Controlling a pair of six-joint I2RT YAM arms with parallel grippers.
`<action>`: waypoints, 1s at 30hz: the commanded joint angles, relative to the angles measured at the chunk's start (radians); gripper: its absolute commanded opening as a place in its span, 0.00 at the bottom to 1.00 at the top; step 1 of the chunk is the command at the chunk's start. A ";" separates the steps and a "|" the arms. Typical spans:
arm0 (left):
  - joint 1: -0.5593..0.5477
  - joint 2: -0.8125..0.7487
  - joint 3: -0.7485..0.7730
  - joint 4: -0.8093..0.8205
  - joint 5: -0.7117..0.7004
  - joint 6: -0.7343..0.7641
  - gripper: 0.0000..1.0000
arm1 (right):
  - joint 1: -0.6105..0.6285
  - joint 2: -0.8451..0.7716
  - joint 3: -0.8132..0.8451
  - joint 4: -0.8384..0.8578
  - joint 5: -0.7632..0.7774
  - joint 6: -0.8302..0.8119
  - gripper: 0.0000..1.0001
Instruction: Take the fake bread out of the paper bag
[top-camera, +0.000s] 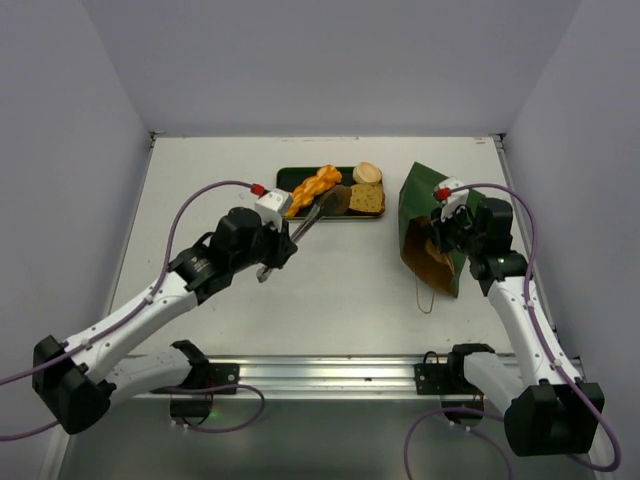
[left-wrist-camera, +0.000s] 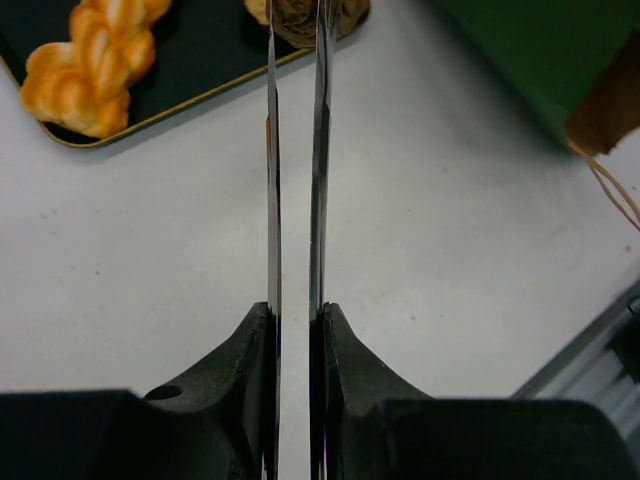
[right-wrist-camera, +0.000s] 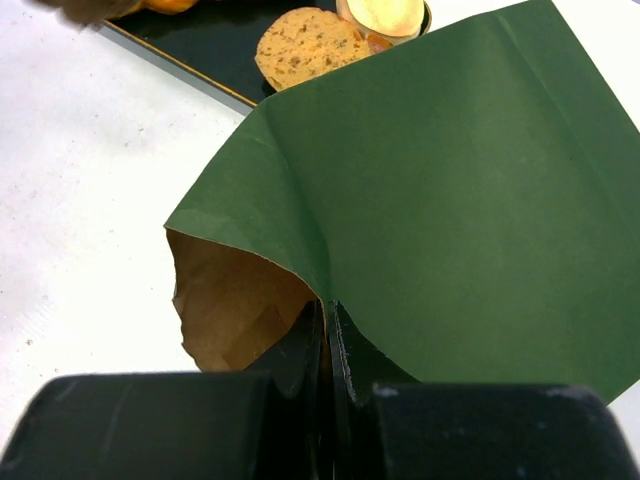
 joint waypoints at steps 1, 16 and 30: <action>0.149 0.109 0.028 0.188 0.085 0.001 0.00 | -0.008 -0.018 -0.003 0.044 -0.002 0.014 0.04; 0.286 0.390 0.035 0.377 0.194 -0.025 0.03 | -0.012 -0.018 -0.008 0.041 -0.014 0.009 0.04; 0.292 0.478 0.035 0.434 0.187 -0.036 0.30 | -0.013 -0.015 -0.008 0.037 -0.022 0.004 0.04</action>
